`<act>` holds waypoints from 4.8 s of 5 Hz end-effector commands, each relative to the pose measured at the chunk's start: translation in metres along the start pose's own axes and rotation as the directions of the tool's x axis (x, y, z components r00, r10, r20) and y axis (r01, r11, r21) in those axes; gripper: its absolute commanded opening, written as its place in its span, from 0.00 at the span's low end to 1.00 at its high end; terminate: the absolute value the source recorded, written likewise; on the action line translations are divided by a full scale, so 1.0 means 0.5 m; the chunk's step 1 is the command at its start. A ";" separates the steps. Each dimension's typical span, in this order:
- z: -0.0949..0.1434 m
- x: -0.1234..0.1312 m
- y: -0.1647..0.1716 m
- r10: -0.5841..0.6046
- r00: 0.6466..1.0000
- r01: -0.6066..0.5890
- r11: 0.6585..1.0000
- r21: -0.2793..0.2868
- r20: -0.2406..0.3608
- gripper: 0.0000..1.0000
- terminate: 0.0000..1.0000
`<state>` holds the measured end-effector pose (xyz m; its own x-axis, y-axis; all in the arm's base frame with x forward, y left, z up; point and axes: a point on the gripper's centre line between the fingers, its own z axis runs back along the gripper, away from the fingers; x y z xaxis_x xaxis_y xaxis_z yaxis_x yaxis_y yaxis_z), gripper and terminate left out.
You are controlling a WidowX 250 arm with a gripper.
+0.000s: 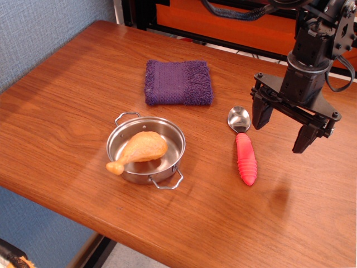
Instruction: Move the purple rag to the left of the pot.
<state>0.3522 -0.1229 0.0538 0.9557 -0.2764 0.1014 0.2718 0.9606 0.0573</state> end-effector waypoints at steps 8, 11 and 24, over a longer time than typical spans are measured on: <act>0.009 0.023 0.386 0.699 0.714 -0.699 0.707 0.105 0.047 1.00 0.00; -0.054 0.019 0.413 0.693 0.721 -0.690 0.718 0.087 0.006 1.00 0.00; -0.023 -0.334 0.538 0.364 0.920 -0.345 0.929 0.136 -0.147 1.00 0.00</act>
<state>0.2704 0.1711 0.0204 0.9911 0.1008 -0.0866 -0.0893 0.9878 0.1273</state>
